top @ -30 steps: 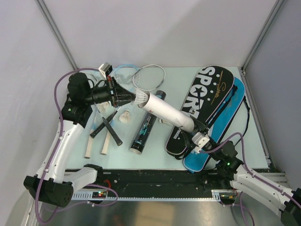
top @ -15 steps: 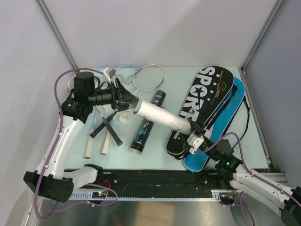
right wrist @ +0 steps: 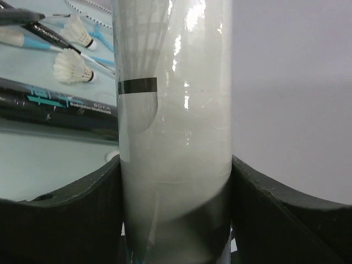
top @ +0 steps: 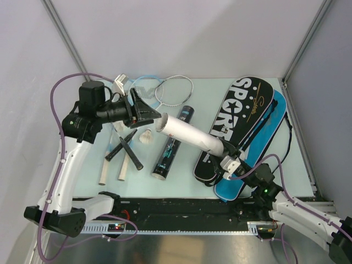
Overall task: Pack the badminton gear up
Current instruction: Place the shuttlecock at the shuttle tube.
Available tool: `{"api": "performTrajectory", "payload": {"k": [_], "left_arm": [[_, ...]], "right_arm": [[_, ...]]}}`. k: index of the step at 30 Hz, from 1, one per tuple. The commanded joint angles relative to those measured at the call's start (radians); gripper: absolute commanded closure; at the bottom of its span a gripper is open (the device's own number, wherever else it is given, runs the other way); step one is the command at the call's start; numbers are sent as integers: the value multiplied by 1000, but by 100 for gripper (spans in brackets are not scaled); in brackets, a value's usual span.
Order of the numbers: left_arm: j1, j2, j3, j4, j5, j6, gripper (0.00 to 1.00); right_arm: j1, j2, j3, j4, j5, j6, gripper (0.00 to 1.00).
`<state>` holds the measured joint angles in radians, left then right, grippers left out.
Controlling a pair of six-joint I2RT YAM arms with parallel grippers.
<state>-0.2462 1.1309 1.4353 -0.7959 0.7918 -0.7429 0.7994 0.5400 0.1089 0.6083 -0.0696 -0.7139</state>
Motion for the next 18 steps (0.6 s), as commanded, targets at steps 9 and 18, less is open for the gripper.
{"api": "performTrajectory", "payload": {"k": [9,18], "left_arm": [[-39,-34,173,-103,-186,160,49],[-174,-1,219,-113,-215,181,79]], "right_arm": [[20,10,21,155,-16,75,66],[23,21,19,160,-15,79,66]]}}
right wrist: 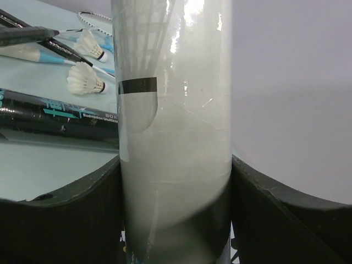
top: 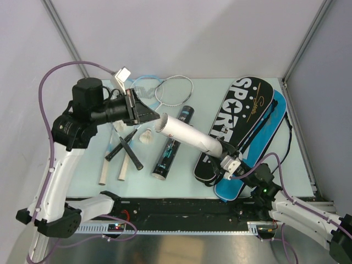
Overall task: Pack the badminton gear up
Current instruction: Place the shuttlecock at the shuttle tube.
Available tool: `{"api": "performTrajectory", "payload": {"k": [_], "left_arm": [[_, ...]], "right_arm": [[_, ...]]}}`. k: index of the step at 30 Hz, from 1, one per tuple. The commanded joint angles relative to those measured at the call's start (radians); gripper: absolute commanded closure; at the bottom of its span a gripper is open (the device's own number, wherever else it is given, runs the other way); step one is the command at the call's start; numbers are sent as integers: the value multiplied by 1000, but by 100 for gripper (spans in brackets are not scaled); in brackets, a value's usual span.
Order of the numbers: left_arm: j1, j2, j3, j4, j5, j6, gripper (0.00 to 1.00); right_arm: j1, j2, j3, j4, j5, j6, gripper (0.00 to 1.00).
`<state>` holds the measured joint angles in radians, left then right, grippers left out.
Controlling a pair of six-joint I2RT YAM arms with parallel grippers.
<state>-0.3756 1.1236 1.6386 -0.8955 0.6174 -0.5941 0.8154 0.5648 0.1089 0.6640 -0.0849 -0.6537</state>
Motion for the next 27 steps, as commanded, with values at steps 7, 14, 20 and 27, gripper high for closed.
{"api": "performTrajectory", "payload": {"k": [7,14,20,27], "left_arm": [[-102,11,-63,-22,-128,33,83],[-195,75,-14,-21,-172,50,81],[-194,64,52,-42,-237,81,68],[-156,44,117,-108,-329,114,57]], "right_arm": [[7,-8,22,106,-3,24,66],[11,23,32,125,-11,27,66],[16,21,27,111,7,31,66],[15,-7,20,92,27,43,66]]}}
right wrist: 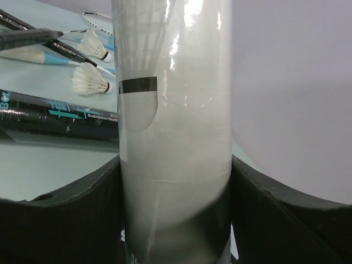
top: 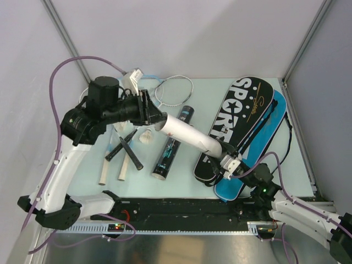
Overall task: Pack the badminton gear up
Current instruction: Place the shuttlecock at the shuttle tube, then pick up the shuttlecock at the center of the board.
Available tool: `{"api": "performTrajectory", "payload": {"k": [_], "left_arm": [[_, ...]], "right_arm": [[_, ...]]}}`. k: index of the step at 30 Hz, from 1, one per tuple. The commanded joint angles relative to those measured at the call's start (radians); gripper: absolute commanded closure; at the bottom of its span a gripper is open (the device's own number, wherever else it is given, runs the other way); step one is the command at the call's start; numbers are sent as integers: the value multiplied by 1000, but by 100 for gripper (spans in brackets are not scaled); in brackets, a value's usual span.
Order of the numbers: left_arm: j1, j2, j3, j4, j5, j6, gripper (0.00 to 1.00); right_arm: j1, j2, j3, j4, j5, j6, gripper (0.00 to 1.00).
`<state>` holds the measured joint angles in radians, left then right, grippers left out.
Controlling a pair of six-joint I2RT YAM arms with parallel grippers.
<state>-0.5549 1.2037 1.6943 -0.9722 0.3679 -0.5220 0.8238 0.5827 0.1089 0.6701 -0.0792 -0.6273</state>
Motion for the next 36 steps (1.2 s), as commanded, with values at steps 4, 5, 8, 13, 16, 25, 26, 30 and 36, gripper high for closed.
{"api": "performTrajectory", "payload": {"k": [4,5,8,13,16,25,26,30,36], "left_arm": [[68,-50,95,-49,-96,52,49],[82,-51,103,-51,-99,53,46],[113,-69,123,-53,-165,59,37],[124,-119,157,-51,-397,118,5],[128,-125,170,-52,-444,183,1],[127,-79,-65,68,-461,447,5],[127,-70,-101,90,-456,471,7],[83,-43,-261,268,-384,631,11],[-96,91,-416,511,-401,973,8]], "right_arm": [[8,-26,15,85,41,15,66],[8,-27,11,88,46,17,66],[7,-33,-2,103,72,35,66],[7,-59,-16,96,121,79,66],[7,-87,-19,92,144,120,66],[8,-262,25,1,201,271,68],[8,-283,35,-15,208,282,69],[10,-335,95,-98,292,362,69],[12,-398,145,-169,315,395,69]]}}
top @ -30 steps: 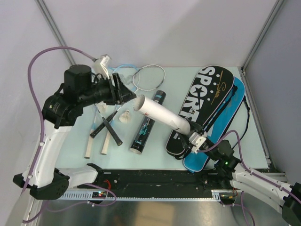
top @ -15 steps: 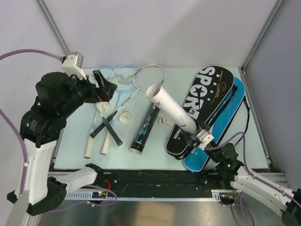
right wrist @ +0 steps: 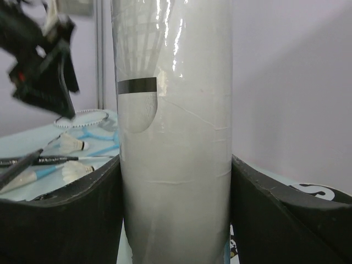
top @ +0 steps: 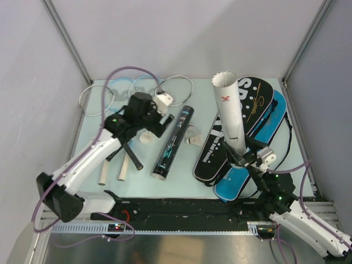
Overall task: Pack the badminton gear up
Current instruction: Pick up the shuttlecock at the center of the board.
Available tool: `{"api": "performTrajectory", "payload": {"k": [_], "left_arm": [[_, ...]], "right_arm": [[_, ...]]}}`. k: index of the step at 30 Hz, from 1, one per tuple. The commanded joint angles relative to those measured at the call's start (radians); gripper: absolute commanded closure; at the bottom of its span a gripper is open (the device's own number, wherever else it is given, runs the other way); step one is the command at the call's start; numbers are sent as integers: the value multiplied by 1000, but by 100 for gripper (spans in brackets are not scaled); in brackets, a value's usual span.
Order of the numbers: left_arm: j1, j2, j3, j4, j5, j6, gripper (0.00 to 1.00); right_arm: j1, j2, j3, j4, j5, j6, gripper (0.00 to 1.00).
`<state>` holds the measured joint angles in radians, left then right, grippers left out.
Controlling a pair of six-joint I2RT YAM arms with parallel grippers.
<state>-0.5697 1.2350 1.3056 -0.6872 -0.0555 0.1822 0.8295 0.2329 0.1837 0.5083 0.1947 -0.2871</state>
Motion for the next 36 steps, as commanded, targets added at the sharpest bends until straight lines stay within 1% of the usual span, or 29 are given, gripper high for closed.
{"api": "performTrajectory", "payload": {"k": [1,3,5,8,12,16,23,29,36], "left_arm": [[-98,90,-28,245,35,296,10],[-121,172,-10,268,78,332,14],[-144,258,21,283,84,353,18],[-180,378,70,304,70,386,24],[-213,493,107,370,60,406,29],[-228,586,136,431,21,408,41],[-232,692,148,478,-44,456,43],[-233,704,102,496,-41,477,41],[-231,748,105,507,-45,483,44]], "right_arm": [[7,-66,79,-25,45,61,70],[9,-102,95,-58,61,79,70],[9,-140,111,-96,69,87,70],[9,-180,136,-150,75,75,70],[8,-195,172,-201,83,59,70],[9,-197,192,-224,82,64,71],[9,-209,218,-259,90,70,71],[9,-220,225,-281,93,71,71],[8,-224,229,-291,96,79,72]]}}
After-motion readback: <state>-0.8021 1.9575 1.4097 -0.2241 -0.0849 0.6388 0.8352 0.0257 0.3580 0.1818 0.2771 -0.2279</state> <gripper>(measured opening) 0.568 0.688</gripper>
